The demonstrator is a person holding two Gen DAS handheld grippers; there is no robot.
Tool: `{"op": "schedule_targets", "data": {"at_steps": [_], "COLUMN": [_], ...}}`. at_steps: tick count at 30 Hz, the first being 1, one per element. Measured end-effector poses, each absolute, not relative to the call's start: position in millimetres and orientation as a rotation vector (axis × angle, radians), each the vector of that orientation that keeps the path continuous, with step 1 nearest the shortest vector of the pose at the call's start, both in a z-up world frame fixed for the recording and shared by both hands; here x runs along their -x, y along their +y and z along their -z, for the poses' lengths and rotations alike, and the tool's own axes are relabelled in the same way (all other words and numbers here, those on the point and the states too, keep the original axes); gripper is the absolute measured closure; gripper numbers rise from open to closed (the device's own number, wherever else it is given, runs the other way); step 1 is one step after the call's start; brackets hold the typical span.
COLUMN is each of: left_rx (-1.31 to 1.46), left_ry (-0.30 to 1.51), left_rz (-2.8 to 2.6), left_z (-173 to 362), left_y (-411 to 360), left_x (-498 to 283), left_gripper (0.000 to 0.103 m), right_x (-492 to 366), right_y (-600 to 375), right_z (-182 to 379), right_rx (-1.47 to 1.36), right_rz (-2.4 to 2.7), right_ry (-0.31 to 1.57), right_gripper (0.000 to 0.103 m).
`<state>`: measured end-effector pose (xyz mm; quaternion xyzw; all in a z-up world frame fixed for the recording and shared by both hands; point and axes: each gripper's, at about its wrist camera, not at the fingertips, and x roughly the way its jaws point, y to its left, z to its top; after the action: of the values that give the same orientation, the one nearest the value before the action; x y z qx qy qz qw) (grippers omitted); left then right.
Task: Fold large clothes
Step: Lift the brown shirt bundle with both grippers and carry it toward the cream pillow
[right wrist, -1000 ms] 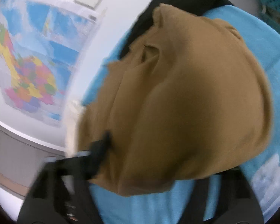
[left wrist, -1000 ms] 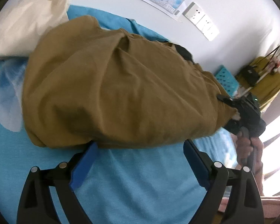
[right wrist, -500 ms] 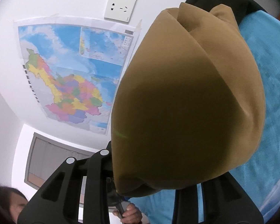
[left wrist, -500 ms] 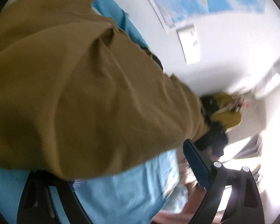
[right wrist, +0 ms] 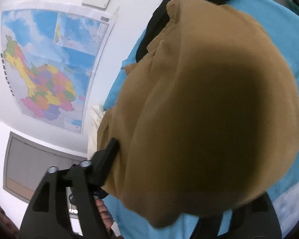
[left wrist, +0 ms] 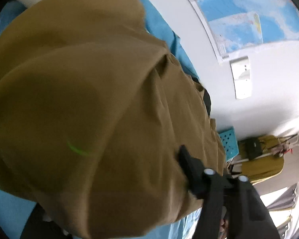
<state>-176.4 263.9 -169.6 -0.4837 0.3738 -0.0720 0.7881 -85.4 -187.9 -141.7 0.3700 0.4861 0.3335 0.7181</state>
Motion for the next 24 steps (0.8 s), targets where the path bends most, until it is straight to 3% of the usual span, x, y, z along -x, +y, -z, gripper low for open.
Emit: {"op": "schedule_targets", "data": {"at_steps": [1, 4, 6, 7, 8, 9, 11, 15, 24], "left_rx": [1.045, 1.036, 1.047, 1.051, 1.046, 1.034, 1.033, 0.994, 0.824], "left_ry": [0.805, 0.797, 0.791, 0.792, 0.796, 0.798, 0.847, 0.836, 0.760], "left_rz": [0.158, 0.197, 0.221, 0.214, 0.201, 0.194, 0.193, 0.200, 0.277], "left_z": [170.9, 165.6, 162.3, 161.3, 160.4, 160.1, 168.7, 161.0, 88.6], "left_y": [265.6, 262.3, 259.6, 258.8, 257.3, 256.6, 258.2, 256.6, 259.0], "left_x": [177.5, 175.5, 169.3, 167.0, 164.0, 161.2, 156.1, 158.7, 163.4], "left_gripper": [0.050, 0.033, 0.017, 0.017, 0.018, 0.031, 0.069, 0.079, 0.083], "right_x": [84.1, 76.9, 74.4, 73.8, 73.4, 73.6, 76.2, 85.4, 97.0], "right_y": [-185.1, -178.3, -178.9, -179.8, -181.1, -183.0, -185.7, -180.8, -158.9], "right_z": [142.0, 143.1, 144.9, 145.7, 146.4, 146.8, 141.3, 114.7, 21.3], "right_rx": [-0.808, -0.811, -0.803, -0.798, -0.801, -0.808, -0.794, -0.717, -0.540], "right_rz": [-0.733, -0.721, -0.705, -0.705, -0.721, -0.733, -0.761, -0.812, -0.922], "right_ry": [1.070, 1.055, 1.052, 1.052, 1.051, 1.049, 1.031, 0.963, 0.748], "right_gripper": [0.028, 0.026, 0.041, 0.061, 0.070, 0.073, 0.082, 0.085, 0.086]}}
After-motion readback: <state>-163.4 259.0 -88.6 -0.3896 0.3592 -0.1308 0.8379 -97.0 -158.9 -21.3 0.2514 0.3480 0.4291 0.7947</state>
